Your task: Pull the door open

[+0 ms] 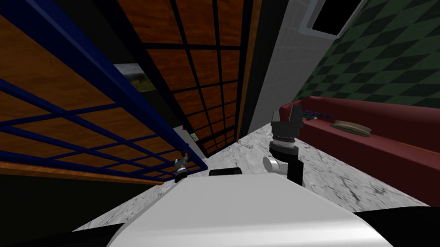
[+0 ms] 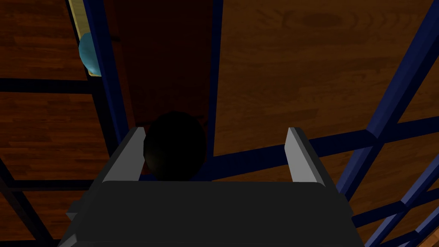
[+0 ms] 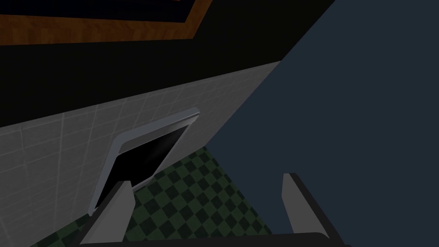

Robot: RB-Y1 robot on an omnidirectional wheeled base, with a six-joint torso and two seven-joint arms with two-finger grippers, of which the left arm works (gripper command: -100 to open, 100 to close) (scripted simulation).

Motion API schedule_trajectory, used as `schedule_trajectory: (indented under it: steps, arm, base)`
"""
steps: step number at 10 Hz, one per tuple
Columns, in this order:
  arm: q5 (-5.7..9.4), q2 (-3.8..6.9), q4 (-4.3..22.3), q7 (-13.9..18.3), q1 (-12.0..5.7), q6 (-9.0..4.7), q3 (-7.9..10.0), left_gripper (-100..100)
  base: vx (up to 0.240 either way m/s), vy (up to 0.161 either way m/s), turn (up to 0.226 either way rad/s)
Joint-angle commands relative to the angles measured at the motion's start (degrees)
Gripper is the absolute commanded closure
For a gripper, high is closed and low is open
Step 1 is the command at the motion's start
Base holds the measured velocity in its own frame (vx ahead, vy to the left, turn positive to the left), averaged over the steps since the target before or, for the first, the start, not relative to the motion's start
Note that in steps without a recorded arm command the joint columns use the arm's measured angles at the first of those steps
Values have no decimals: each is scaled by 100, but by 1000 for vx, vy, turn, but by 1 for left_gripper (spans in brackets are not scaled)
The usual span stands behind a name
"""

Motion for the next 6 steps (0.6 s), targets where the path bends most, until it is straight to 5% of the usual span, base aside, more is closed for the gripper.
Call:
schedule_trajectory:
  steps: [1, 6]
  arm:
    - [73, 176, 94, -7, 69, 74, 162, 100]
    - [93, 190, 106, 51, 101, 76, 172, 100]
  base:
    - [-8, -1, -13]
    - [-14, -3, -2]
